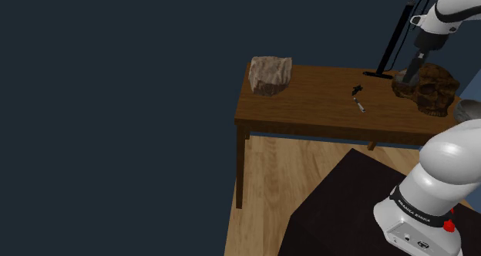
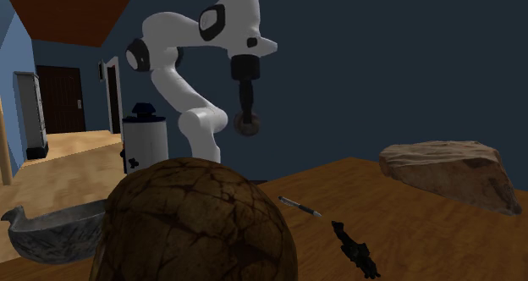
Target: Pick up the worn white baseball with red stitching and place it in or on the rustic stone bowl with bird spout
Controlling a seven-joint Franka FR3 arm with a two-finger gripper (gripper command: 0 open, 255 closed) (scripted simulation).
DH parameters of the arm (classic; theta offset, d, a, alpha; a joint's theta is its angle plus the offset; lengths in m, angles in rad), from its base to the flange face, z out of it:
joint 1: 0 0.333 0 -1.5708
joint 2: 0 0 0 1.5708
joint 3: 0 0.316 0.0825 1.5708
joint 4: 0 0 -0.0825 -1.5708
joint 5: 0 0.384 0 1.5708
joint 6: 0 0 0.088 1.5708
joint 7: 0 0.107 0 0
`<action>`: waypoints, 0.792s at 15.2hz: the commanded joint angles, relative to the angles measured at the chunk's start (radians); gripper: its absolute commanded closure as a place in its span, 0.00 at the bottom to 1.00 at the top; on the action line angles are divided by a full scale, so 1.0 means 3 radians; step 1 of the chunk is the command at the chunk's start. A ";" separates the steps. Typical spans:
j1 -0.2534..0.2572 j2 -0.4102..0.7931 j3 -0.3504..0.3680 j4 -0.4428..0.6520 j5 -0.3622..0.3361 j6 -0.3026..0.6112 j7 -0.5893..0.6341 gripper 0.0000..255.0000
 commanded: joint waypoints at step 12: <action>-0.0193 0.0124 -0.0969 0.0559 -0.0434 -0.0038 -0.1074 1.00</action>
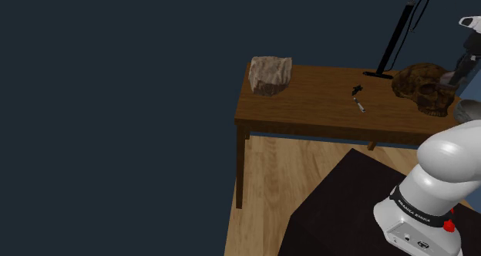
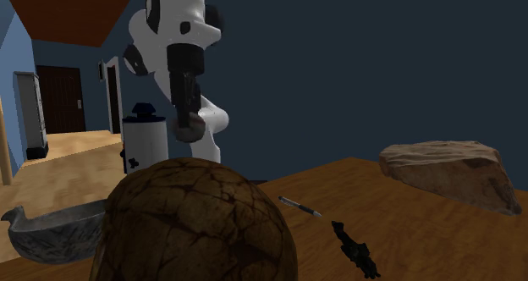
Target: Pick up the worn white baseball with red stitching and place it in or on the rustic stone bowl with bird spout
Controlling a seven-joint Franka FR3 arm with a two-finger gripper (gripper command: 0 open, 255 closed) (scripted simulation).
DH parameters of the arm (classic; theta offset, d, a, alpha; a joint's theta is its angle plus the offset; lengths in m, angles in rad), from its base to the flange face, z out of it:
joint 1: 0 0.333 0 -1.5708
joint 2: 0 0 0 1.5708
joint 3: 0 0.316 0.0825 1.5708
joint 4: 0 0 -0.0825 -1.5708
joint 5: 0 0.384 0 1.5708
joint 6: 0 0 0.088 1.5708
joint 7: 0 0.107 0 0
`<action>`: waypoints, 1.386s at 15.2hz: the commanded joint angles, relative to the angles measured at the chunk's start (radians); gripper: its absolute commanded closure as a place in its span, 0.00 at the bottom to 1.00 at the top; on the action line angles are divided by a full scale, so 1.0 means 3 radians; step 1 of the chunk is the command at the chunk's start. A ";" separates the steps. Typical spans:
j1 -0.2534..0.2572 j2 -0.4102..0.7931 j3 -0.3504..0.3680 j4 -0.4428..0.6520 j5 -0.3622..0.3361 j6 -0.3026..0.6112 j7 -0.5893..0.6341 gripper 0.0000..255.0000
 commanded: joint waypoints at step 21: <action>0.0707 0.0488 -0.1725 0.1054 -0.0193 0.0291 -0.1168 1.00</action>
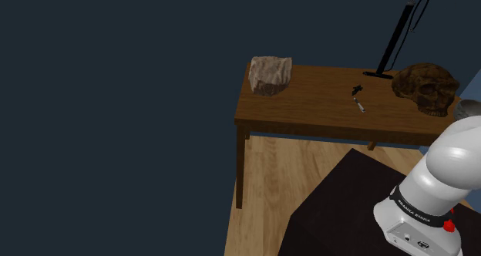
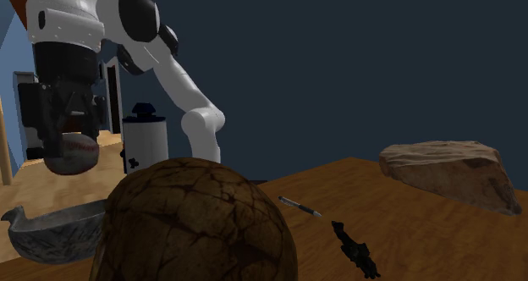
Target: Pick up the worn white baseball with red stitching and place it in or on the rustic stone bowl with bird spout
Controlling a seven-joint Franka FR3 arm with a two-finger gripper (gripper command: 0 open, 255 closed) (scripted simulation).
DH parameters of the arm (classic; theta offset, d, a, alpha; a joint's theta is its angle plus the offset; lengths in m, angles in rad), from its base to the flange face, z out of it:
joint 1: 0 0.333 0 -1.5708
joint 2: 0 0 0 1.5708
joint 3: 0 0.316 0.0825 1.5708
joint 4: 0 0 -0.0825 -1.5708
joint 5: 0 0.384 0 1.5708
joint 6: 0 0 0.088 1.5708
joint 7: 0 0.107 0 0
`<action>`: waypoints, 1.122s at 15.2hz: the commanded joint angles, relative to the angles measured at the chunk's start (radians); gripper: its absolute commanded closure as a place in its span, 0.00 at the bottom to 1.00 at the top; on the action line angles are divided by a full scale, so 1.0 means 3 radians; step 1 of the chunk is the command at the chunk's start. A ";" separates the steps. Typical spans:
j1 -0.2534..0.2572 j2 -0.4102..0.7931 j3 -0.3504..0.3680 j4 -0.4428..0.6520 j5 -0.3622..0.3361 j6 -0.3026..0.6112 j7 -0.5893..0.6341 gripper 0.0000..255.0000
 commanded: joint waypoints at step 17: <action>0.0065 -0.0025 -0.0239 -0.0263 -0.0137 0.0329 0.0060 0.00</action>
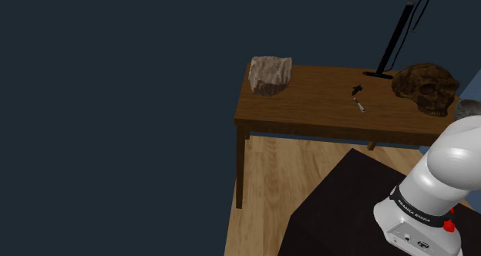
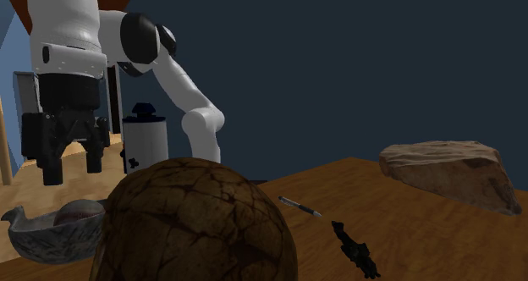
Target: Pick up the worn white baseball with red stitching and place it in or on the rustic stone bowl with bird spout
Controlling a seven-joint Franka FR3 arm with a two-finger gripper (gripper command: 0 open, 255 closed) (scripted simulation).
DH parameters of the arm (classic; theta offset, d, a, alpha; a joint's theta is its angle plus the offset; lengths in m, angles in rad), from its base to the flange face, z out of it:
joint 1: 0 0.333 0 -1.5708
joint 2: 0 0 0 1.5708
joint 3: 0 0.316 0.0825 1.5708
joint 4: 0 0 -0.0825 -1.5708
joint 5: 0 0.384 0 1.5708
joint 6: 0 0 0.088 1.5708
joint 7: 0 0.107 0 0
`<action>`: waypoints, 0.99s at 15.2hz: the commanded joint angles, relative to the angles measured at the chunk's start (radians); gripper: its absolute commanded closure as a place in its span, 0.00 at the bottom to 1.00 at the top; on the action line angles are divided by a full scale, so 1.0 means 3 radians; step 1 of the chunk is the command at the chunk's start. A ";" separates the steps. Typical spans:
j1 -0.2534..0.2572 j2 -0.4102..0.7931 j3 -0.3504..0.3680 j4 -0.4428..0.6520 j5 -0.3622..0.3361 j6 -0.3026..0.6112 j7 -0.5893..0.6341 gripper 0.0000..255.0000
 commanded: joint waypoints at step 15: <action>-0.0164 -0.0001 0.0334 0.0237 0.0138 -0.0369 -0.0069 0.00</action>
